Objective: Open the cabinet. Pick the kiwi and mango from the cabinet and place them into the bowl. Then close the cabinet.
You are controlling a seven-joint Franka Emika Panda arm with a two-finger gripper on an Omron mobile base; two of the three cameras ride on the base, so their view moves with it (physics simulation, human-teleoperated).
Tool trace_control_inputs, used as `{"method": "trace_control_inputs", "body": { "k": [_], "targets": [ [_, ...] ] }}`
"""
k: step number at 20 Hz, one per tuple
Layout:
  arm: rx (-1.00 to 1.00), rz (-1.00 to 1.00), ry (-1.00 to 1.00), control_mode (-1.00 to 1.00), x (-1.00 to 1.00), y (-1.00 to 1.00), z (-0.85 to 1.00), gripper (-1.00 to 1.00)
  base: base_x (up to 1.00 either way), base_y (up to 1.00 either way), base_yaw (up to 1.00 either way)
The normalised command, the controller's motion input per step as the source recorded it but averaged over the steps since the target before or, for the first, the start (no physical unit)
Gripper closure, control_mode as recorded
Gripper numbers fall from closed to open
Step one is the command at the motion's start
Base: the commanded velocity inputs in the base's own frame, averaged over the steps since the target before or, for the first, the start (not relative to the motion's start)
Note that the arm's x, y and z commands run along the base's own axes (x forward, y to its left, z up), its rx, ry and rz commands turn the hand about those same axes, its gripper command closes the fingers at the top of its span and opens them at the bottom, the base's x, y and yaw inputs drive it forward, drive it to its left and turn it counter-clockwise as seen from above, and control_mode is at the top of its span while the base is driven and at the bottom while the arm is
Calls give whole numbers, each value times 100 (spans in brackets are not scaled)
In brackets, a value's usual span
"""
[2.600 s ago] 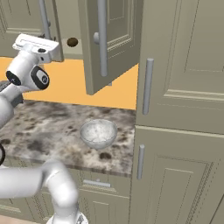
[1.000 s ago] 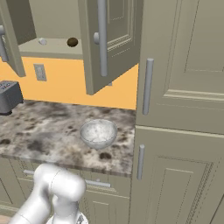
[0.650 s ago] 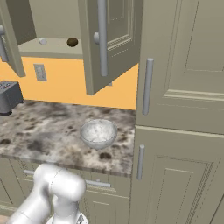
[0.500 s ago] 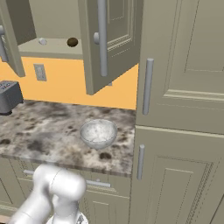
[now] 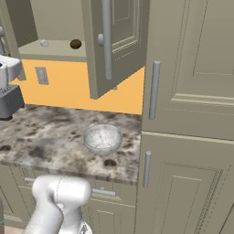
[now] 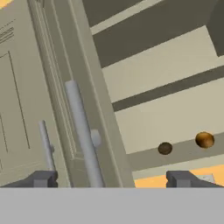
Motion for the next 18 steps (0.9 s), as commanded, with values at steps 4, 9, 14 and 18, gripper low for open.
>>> {"method": "trace_control_inputs", "body": {
  "k": [4,9,14,18],
  "targets": [
    [16,51,15,-100,31,-38,-11,-100,0,0,0],
    [14,28,2,-100,26,-12,-10,-100,0,0,0],
    [1,1,-6,-100,-16,15,-19,-100,0,0,0],
    [9,0,2,-100,24,0,11,-100,0,0,0]
  ]
}}
